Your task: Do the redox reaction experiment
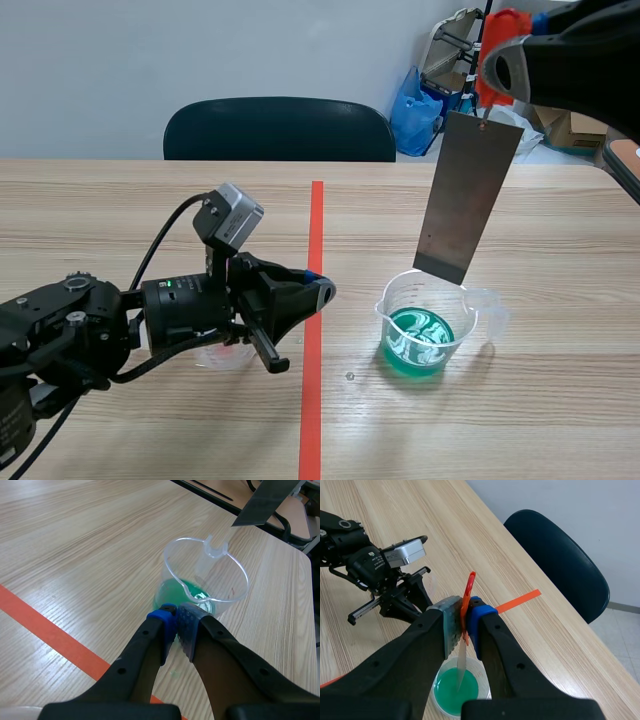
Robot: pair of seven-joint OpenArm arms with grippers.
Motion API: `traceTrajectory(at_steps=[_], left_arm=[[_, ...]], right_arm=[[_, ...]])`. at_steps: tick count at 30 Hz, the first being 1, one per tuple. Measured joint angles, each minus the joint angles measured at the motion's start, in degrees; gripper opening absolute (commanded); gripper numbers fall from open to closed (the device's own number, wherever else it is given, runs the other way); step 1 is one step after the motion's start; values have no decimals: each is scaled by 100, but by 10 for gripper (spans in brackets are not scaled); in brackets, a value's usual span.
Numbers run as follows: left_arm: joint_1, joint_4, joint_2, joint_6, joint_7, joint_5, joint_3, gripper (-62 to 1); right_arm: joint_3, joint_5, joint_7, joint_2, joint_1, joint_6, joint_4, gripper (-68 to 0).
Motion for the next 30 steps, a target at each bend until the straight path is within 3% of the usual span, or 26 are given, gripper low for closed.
traceTrajectory(at_steps=[27,30], left_arm=[[-166,4,-11,0,37,0,0,-568],[-76,28,-140,0,-240,-4,0,-568]], right_arm=[[0,0,0,0,0,0,0,-669],[0,0,0,0,0,0,0,-669]])
